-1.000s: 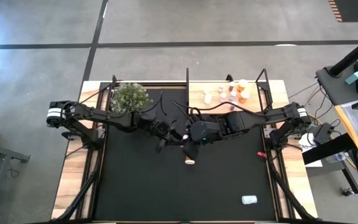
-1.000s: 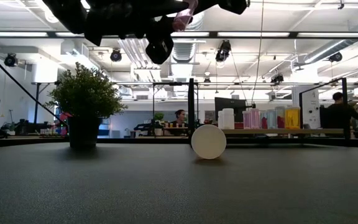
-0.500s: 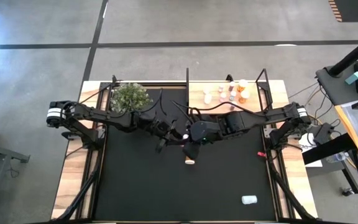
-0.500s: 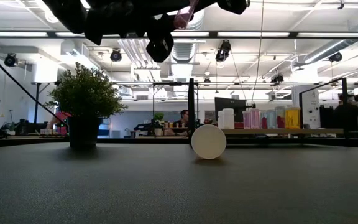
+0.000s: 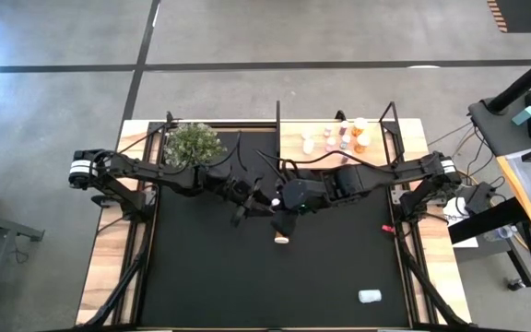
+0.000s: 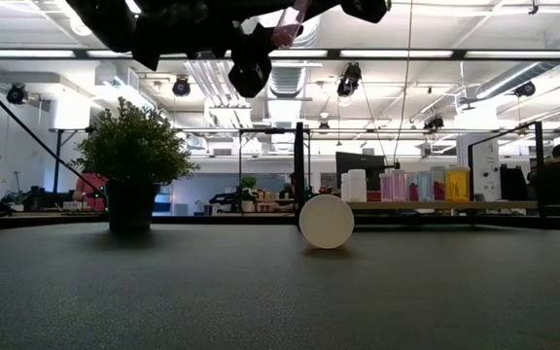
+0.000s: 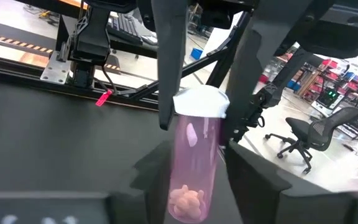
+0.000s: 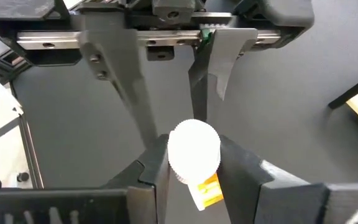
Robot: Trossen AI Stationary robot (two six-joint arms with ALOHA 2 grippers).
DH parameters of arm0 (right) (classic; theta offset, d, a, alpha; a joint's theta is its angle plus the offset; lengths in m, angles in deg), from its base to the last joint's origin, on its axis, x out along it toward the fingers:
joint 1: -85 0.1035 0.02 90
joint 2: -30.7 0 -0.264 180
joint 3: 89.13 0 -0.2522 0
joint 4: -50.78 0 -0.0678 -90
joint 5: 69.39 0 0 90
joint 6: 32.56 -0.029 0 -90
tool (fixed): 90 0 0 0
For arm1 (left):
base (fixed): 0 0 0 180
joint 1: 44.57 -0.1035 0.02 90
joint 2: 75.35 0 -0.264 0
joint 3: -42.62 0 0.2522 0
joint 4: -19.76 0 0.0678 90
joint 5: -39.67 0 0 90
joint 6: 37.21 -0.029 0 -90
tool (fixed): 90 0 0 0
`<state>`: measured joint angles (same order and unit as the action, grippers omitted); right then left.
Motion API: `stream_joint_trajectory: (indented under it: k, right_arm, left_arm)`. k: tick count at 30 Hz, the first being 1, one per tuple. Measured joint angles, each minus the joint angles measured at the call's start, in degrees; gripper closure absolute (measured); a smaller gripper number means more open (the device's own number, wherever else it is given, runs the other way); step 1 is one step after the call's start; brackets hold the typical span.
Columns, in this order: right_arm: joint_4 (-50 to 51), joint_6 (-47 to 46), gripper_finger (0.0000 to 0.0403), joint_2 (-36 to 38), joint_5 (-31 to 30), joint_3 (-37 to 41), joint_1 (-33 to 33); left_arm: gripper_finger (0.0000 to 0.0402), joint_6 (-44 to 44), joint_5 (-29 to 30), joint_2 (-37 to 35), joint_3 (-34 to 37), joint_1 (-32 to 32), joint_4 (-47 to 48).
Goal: Pick and place medicine bottles onto shelf by color
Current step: Put the pink pill bottle on the shelf aligned with the other pink pill bottles
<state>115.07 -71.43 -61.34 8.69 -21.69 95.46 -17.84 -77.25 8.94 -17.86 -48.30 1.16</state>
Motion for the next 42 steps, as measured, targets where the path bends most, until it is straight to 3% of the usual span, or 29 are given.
stream_joint_trajectory:
  k: [10, 19, 24, 31, 42]
  right_arm:
    - [7.6, -0.1, 0.03, 3.9, 0.0, 0.0, 0.0]
    - [26.5, -3.7, 0.0299, 5.7, -8.7, 0.1, 0.0]
    - [30.5, -3.6, 0.0298, 6.0, -10.0, 3.4, -1.8]
    - [28.8, 0.8, 0.0298, 7.7, -7.5, 13.8, -10.9]
    - [10.2, 4.1, 0.0298, 14.5, -3.1, 29.9, -26.3]
  left_arm:
    - [0.0178, 0.0, 0.0, 0.0, 0.0, 0.0, -0.2]
    - [0.0171, 9.1, 0.5, 0.0, -0.1, 0.0, -0.1]
    - [0.0171, 15.8, 0.9, 0.0, -0.1, 0.0, -0.1]
    - [0.0171, 20.0, 0.9, 0.0, -0.2, 0.0, -0.8]
    - [0.0171, 20.4, 0.9, 0.0, -0.3, -1.6, -6.2]
